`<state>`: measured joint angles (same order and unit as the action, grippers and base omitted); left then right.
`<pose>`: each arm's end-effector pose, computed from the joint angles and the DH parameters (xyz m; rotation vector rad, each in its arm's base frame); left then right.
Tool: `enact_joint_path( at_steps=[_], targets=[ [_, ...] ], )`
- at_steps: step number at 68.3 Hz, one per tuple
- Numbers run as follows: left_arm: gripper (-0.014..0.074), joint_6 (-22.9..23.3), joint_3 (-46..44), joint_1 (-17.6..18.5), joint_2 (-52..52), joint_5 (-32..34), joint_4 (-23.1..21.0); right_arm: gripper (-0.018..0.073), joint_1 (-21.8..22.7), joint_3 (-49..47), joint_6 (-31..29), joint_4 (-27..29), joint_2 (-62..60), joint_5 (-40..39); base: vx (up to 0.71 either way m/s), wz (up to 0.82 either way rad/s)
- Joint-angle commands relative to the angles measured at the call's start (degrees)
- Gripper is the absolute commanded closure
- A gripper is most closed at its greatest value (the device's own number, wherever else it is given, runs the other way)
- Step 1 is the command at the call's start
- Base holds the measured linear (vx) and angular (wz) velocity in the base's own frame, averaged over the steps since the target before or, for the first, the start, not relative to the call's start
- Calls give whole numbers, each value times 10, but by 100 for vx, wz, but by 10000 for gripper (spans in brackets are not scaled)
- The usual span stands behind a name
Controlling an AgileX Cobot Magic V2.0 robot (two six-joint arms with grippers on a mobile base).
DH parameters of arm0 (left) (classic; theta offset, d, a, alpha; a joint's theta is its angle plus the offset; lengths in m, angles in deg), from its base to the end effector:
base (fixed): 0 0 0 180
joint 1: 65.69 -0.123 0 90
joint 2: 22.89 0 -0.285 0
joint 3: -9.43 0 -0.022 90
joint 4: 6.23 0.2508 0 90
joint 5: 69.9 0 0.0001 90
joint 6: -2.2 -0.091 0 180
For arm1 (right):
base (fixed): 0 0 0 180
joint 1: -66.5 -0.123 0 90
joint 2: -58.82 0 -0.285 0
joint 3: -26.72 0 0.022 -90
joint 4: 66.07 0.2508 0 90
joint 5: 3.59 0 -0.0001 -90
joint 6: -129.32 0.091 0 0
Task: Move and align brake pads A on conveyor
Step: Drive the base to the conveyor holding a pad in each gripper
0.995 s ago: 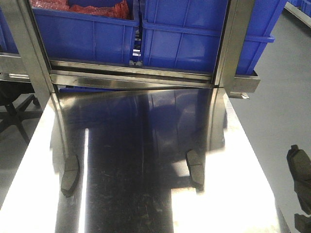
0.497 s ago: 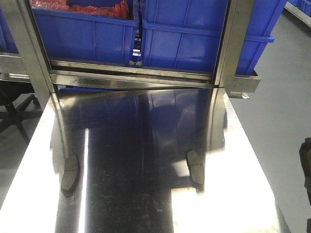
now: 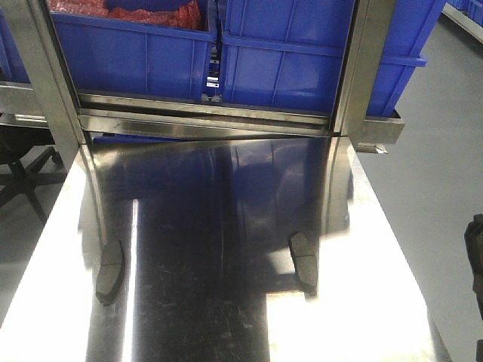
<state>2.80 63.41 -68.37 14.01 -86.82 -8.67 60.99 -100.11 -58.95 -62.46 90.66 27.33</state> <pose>0.1097 0.0040 0.2844 -0.0836 1.8794 -0.0147 0.0869 0.0113 0.2773 -0.2086 2.0116 0.0365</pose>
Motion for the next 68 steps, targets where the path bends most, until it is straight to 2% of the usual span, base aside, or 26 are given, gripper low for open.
enact_joint_path(
  at_steps=[1, 44, 68],
  targets=[
    [493, 1, -16, -1, 2, 53, -5, 555, 3, -17, 1, 0, 2, -51, 0, 1],
    [493, 1, -16, -1, 2, 53, -5, 555, 3, -17, 1, 0, 2, -48, -11, 11],
    [493, 1, -16, -1, 2, 53, -5, 555, 3, -17, 0, 0, 2, -47, -12, 50]
  ],
)
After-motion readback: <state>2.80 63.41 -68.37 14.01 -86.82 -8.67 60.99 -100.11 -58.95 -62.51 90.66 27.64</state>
